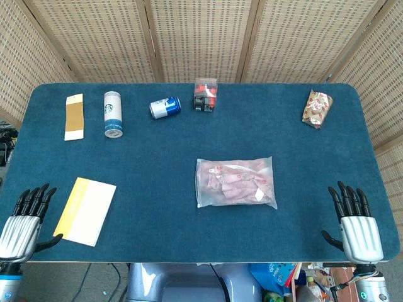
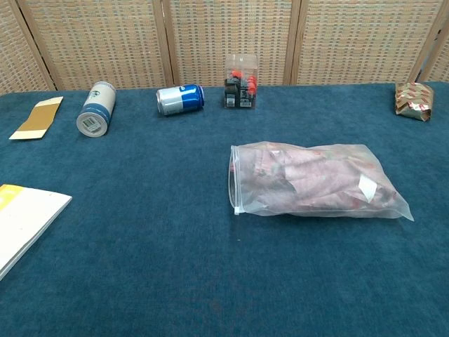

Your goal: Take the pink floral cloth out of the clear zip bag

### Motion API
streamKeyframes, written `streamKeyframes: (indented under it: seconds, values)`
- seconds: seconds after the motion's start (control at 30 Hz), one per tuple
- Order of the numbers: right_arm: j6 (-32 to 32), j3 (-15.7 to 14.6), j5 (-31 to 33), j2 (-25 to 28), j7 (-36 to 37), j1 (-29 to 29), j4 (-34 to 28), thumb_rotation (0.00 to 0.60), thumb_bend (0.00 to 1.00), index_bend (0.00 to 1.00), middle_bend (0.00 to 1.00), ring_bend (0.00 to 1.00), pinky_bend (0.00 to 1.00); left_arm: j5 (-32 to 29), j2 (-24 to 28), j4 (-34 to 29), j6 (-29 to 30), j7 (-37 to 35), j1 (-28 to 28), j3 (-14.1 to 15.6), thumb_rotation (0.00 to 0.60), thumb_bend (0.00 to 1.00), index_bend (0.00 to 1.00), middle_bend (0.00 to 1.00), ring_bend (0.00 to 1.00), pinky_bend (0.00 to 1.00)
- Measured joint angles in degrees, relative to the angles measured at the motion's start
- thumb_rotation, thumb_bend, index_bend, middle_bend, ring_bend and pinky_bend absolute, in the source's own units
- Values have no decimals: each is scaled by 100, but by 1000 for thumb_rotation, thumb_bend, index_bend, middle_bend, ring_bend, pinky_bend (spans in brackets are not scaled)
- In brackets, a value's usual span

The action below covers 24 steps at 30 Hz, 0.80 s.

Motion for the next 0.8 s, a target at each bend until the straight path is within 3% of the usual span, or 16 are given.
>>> streamKeyframes:
  seconds: [0.47, 0.63, 0.8]
  values:
    - [-183, -8, 6, -11, 106, 87, 10, 600, 0, 0, 0, 0, 0, 13, -22, 17, 66, 43, 7, -32, 600, 90, 0, 0, 0, 0]
    - [-717, 68, 11, -56, 222, 446, 54, 600, 0, 0, 0, 0, 0, -23, -46, 54, 84, 10, -1, -81, 600, 89, 0, 0, 0, 0]
    - [-1679, 335, 275, -142, 111, 1116, 73, 600, 0, 0, 0, 0, 0, -120, -99, 77, 34, 60, -29, -129, 600, 90, 0, 0, 0, 0]
